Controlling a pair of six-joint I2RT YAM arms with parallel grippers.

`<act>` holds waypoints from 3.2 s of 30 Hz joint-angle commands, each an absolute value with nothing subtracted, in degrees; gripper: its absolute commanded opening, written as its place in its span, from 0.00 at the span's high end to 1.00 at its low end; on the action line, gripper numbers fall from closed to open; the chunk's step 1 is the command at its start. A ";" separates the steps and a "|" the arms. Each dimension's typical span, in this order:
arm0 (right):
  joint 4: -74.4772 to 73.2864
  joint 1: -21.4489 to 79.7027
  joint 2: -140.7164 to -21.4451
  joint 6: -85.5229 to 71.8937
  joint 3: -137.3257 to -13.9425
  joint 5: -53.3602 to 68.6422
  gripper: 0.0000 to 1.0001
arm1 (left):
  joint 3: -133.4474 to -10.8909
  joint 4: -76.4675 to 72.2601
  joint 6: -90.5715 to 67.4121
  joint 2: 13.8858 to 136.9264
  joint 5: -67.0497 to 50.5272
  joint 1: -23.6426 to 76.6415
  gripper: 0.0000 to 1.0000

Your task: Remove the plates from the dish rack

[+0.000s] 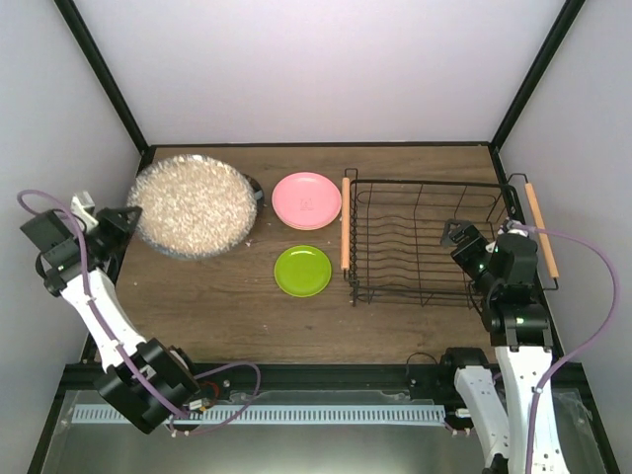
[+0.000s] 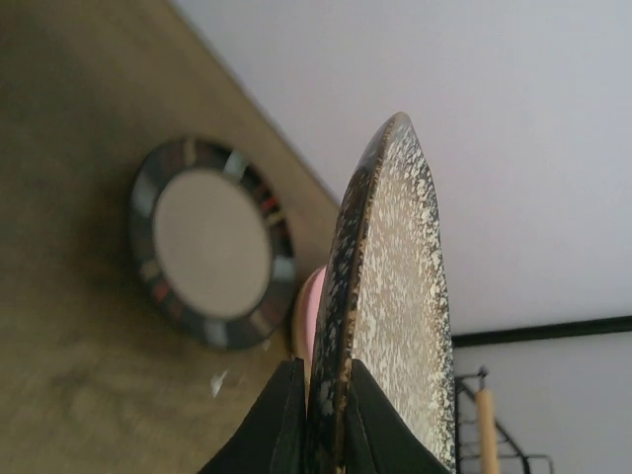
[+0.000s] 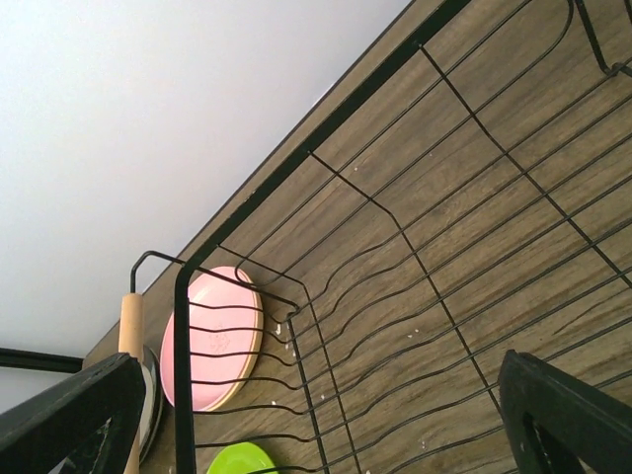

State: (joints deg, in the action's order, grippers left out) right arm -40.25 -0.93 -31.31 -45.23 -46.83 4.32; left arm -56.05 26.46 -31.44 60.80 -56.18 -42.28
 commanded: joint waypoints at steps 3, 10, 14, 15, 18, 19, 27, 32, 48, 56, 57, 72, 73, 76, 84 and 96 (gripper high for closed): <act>-37.07 -0.40 -32.56 -42.64 -45.17 6.41 0.00 | -53.45 50.46 -16.84 56.74 -57.66 -42.44 0.96; -37.10 -0.33 -31.88 -42.05 -43.36 6.97 0.00 | -49.08 61.05 -10.99 56.00 -51.75 -43.03 0.96; -37.12 -0.35 -31.89 -41.48 -43.20 6.69 0.00 | -48.26 61.38 -10.80 56.06 -49.99 -43.24 0.96; -37.12 -0.35 -32.02 -41.41 -43.24 6.68 0.00 | -48.28 61.62 -10.69 56.24 -49.71 -43.44 0.96; -36.89 -0.35 -32.25 -41.39 -43.07 6.68 0.00 | -48.26 62.48 -10.11 56.80 -48.28 -43.75 0.96; -36.81 -0.35 -32.26 -41.40 -43.06 6.68 0.00 | -48.25 62.70 -9.92 57.05 -47.66 -43.82 0.96; -36.71 -0.35 -32.10 -41.91 -43.00 6.46 0.00 | -46.21 61.56 -8.71 59.37 -43.97 -44.37 0.96; -37.64 -0.35 -31.19 -42.42 -43.01 6.24 0.00 | -44.07 56.93 -9.22 61.08 -42.81 -44.34 0.96; -39.11 -0.35 -29.62 -44.02 -43.21 5.70 0.00 | -43.26 51.27 -5.63 69.48 -35.50 -44.32 0.95; -38.81 -0.37 -29.71 -44.84 -43.07 5.71 0.00 | -43.39 50.71 -5.76 71.31 -36.52 -44.35 0.84; -38.77 -0.35 -29.75 -44.97 -43.01 5.70 0.00 | -43.41 50.71 -5.80 71.47 -36.28 -44.36 0.84; -38.29 -0.35 -30.50 -45.72 -43.58 5.33 0.00 | -44.25 49.04 -6.26 77.09 -34.02 -44.36 0.80; -38.44 -0.35 -30.45 -45.83 -43.67 5.16 0.00 | -44.27 48.81 -6.20 77.40 -33.89 -44.33 0.80; -38.99 -0.35 -30.18 -46.01 -43.81 4.86 0.00 | -44.52 48.70 -5.73 78.28 -33.57 -44.31 0.80; -39.73 -0.37 -29.80 -46.99 -44.25 4.24 0.00 | -45.59 48.15 -3.83 80.72 -31.09 -44.31 0.78; -40.45 -0.35 -29.42 -49.11 -44.69 3.76 0.00 | -46.24 47.85 -3.40 84.20 -32.03 -44.37 0.70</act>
State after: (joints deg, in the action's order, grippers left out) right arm -38.63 -0.93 -30.35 -47.97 -43.03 5.08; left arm -44.69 47.75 -2.61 83.22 -33.26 -44.27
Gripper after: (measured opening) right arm 0.998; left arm 0.272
